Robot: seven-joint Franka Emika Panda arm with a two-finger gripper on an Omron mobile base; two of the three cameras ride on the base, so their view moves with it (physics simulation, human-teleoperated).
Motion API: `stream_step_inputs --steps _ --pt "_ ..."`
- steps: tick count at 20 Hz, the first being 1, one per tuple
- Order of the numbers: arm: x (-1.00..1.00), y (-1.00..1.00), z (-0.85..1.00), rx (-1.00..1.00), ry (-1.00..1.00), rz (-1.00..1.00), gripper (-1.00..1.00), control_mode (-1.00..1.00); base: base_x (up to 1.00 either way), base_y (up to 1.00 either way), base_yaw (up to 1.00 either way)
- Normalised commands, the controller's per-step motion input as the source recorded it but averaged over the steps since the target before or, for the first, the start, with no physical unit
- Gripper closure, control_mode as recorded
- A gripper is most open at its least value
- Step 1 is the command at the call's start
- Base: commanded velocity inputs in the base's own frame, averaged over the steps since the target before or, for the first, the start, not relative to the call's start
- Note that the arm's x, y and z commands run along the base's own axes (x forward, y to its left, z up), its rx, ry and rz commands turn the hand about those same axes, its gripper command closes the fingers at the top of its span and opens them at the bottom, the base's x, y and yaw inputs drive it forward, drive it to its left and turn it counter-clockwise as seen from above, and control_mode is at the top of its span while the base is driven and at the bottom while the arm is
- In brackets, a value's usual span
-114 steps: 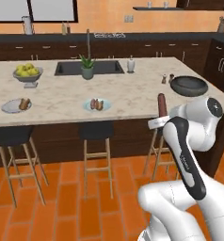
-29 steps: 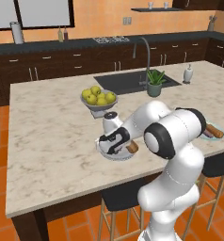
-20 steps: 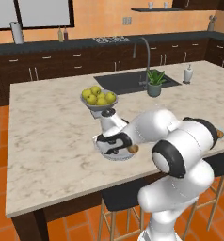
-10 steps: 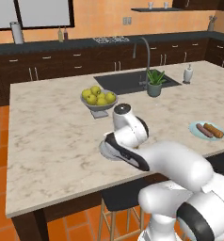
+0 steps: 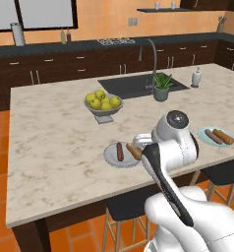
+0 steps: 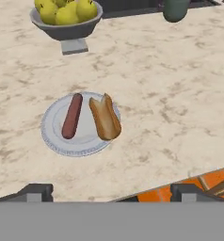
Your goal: Place one bun and one sausage from the bowl on each plate.
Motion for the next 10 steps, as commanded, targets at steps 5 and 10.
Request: stream_step_inputs --steps 5,10 --pt "-0.77 -0.29 1.0 0.06 -0.18 0.01 -1.0 -1.0 0.0 0.0 0.0" --pt "-0.67 -0.07 0.99 0.0 -0.18 0.0 -1.0 -1.0 0.0 0.0 0.0"
